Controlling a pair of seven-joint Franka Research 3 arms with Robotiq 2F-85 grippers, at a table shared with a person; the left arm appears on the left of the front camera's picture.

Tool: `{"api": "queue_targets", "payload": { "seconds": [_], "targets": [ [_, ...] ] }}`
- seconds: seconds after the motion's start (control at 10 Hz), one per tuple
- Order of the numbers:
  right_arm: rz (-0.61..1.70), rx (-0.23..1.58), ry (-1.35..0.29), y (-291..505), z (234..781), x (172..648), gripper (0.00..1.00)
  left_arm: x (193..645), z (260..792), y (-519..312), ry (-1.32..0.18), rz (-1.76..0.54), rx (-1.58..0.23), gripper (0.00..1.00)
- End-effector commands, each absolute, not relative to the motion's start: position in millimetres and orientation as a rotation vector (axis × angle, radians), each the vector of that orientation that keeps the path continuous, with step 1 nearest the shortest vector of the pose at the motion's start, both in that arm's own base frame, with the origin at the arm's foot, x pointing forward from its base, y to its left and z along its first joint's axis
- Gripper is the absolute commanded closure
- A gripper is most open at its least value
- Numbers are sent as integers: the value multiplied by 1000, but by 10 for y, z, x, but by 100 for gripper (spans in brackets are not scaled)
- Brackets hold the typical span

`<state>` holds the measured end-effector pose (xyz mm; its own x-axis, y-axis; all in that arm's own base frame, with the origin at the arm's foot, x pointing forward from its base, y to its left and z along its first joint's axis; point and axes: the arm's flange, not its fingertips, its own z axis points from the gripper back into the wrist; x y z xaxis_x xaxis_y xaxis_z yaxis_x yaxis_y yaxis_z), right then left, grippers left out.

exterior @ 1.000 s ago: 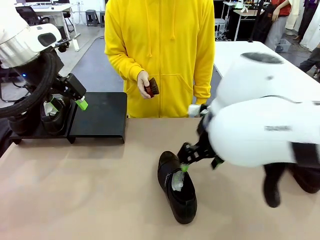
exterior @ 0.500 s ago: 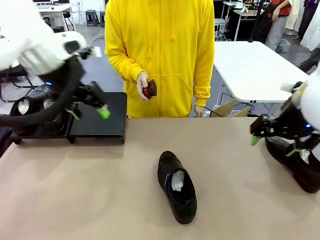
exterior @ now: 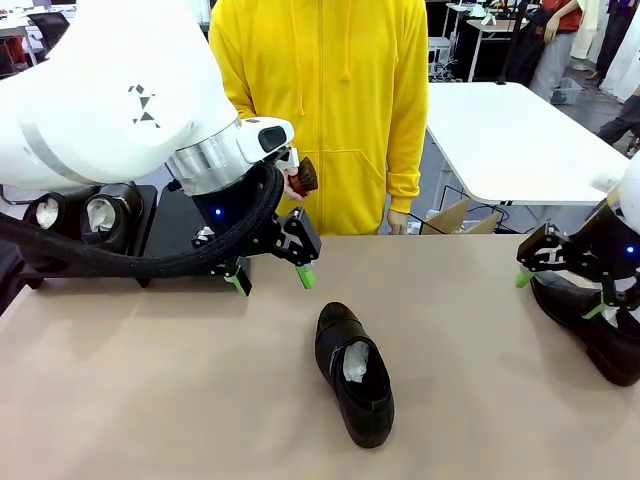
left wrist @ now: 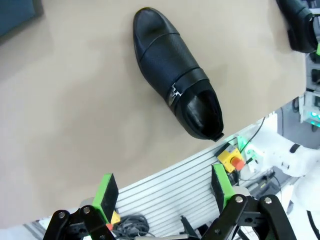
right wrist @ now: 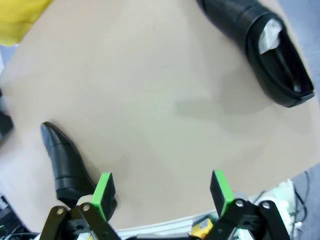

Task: Organize the shoes by placing them on the stand.
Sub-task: Place the Shoe from the middle of the table onto the Shoes Stand.

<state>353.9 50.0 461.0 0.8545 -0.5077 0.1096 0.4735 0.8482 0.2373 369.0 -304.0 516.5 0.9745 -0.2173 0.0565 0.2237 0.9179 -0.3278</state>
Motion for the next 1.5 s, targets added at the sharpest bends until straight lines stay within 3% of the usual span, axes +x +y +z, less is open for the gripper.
{"api": "queue_targets", "payload": {
  "seconds": [0.0,0.2,0.6,1.0,1.4],
  "targets": [
    [-465,207,-200,530,4682,3519,0,3628,5350,-2914,-104,-260,-342,4],
    [-465,207,-200,530,4682,3519,0,3680,5231,-3020,-40,-234,-340,4],
    [-465,207,-200,530,4682,3519,0,3486,4629,-4268,63,-135,-425,4],
    [-465,207,-200,530,4682,3519,0,3612,4233,-4901,75,92,-180,4],
    [-465,207,-200,530,4682,3519,0,3663,3946,-5117,88,133,-126,4]
  ]
}}
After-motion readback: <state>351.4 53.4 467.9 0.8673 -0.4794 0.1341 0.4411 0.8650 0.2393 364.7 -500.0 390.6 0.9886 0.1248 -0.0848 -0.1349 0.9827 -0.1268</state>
